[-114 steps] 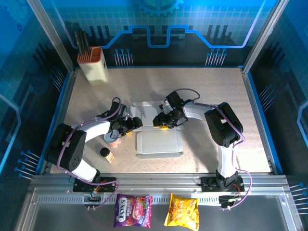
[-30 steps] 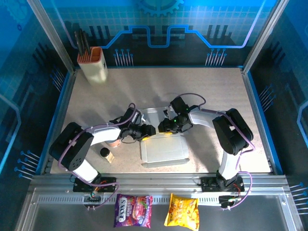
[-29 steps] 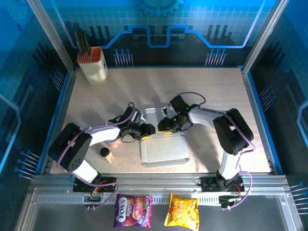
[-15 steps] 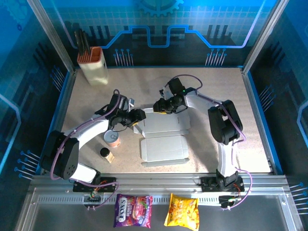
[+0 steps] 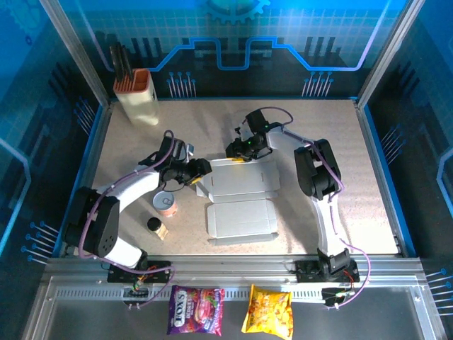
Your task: Fold the paper box
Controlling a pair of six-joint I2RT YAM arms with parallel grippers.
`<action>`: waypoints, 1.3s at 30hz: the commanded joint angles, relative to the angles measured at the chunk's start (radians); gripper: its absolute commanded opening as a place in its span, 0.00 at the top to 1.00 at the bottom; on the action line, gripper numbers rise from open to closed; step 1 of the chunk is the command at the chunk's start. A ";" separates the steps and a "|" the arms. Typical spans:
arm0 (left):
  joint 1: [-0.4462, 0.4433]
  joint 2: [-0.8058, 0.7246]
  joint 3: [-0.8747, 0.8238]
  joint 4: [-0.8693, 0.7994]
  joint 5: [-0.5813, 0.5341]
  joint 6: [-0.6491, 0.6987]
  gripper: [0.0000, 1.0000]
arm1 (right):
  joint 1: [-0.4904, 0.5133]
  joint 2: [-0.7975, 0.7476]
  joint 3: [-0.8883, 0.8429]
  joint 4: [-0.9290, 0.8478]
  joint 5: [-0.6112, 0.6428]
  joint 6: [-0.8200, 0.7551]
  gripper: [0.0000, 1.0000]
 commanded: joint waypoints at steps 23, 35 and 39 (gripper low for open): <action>0.114 0.432 0.472 -0.233 -0.060 0.185 0.37 | -0.019 0.064 -0.073 0.000 0.033 -0.006 0.63; 0.119 0.583 0.625 -0.361 -0.027 0.209 0.34 | -0.019 0.062 -0.085 0.014 0.027 -0.001 0.63; 0.119 0.598 0.626 -0.348 -0.001 0.203 0.35 | -0.019 0.062 -0.090 0.017 0.026 0.000 0.63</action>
